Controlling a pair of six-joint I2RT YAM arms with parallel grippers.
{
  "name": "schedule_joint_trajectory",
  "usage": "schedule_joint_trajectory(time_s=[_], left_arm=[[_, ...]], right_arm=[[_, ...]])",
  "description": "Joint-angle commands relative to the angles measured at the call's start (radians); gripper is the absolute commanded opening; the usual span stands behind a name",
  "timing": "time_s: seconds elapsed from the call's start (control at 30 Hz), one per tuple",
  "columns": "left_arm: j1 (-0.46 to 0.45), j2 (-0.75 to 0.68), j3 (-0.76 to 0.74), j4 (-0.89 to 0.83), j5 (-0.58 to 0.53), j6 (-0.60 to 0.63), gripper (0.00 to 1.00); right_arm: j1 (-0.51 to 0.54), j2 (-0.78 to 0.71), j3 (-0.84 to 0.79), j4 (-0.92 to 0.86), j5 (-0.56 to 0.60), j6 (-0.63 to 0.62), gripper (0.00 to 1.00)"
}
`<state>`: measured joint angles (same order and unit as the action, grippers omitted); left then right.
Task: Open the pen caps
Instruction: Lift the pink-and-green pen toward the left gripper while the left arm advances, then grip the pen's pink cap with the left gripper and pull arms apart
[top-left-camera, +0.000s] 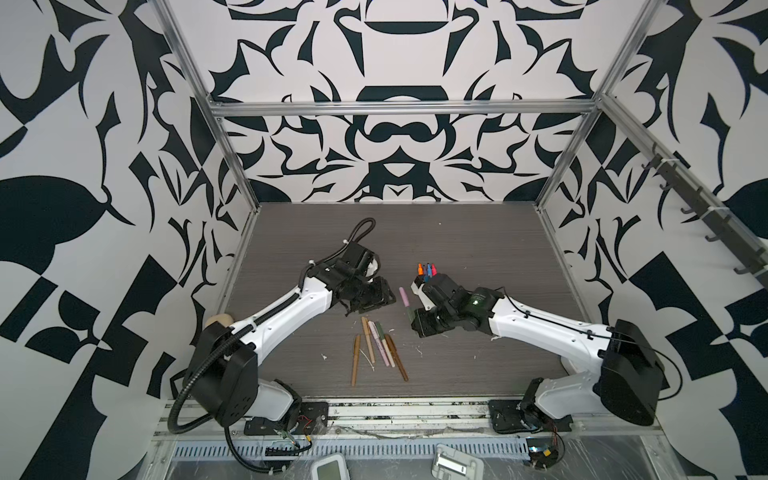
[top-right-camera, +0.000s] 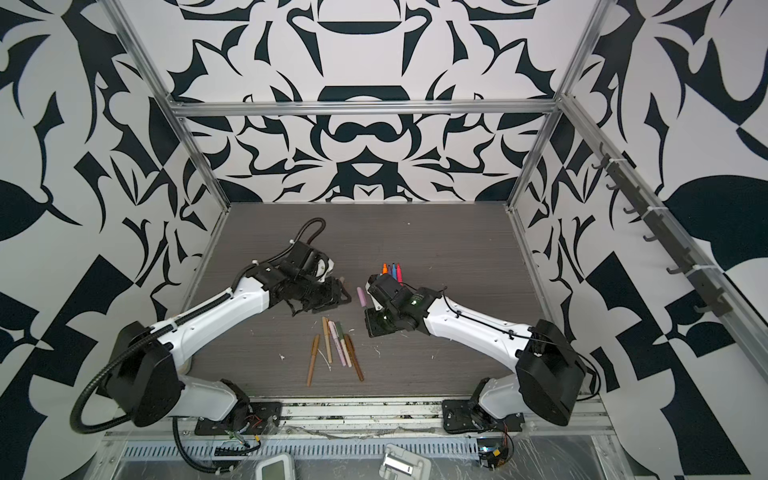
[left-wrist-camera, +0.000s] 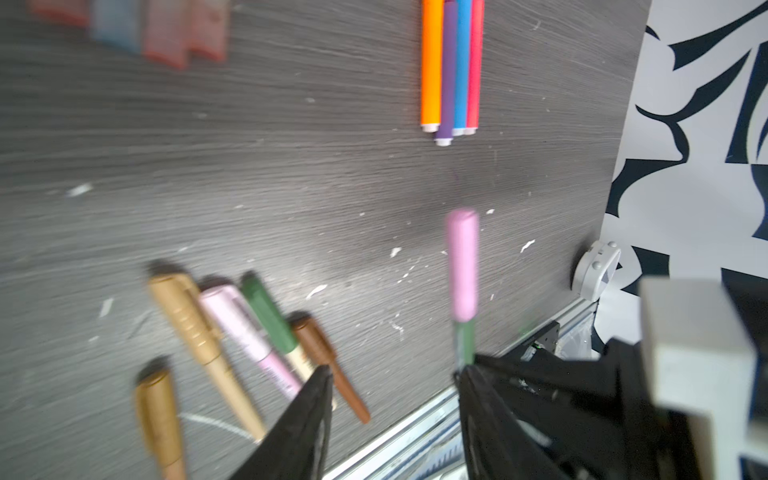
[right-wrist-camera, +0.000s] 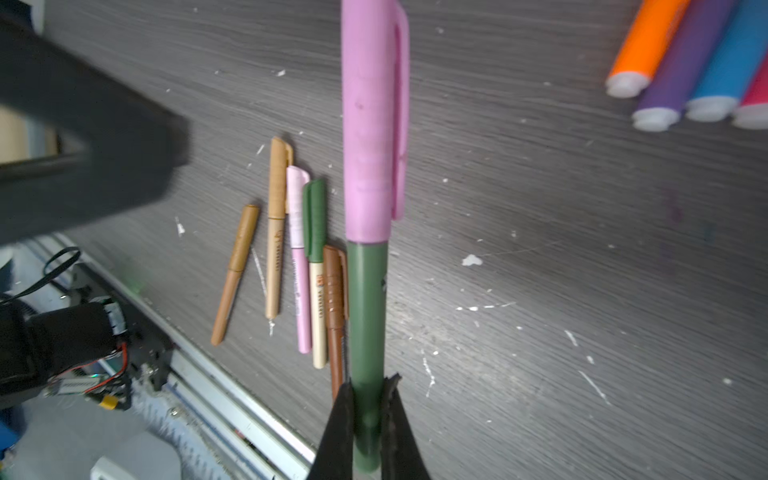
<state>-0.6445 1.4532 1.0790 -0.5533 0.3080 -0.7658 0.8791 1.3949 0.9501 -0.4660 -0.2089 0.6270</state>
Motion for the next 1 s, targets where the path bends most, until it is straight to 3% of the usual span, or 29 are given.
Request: schedule_joint_trajectory(time_s=[0.0, 0.27, 0.33, 0.5, 0.57, 0.6, 0.67, 0.7, 0.97], left_arm=[[-0.007, 0.038, 0.055, 0.026, -0.027, -0.046, 0.52], [-0.014, 0.112, 0.103, 0.019, -0.011, -0.053, 0.52], [-0.014, 0.12, 0.11, 0.012, -0.01, -0.053, 0.48], [-0.017, 0.116, 0.117, 0.012, -0.002, -0.053, 0.2], [-0.02, 0.11, 0.121, 0.01, 0.003, -0.053, 0.01], [-0.021, 0.11, 0.123, 0.006, 0.003, -0.052, 0.0], [-0.024, 0.102, 0.124, 0.0, -0.001, -0.052, 0.0], [-0.026, 0.096, 0.124, 0.001, -0.003, -0.053, 0.0], [-0.034, 0.056, 0.119, -0.003, -0.003, -0.059, 0.0]], right_arm=[[-0.001, -0.022, 0.047, 0.032, -0.051, -0.012, 0.0], [0.0, -0.044, 0.038, 0.087, -0.07, 0.019, 0.0], [-0.001, -0.052, 0.037, 0.088, -0.07, 0.02, 0.0], [0.0, -0.072, 0.032, 0.084, -0.069, 0.02, 0.0], [0.0, -0.076, 0.033, 0.085, -0.067, 0.02, 0.0], [-0.002, -0.077, 0.034, 0.086, -0.067, 0.019, 0.07], [-0.001, -0.082, 0.032, 0.095, -0.07, 0.02, 0.31], [-0.001, -0.085, 0.029, 0.104, -0.073, 0.023, 0.35], [-0.017, -0.066, 0.021, 0.143, -0.069, 0.047, 0.32]])
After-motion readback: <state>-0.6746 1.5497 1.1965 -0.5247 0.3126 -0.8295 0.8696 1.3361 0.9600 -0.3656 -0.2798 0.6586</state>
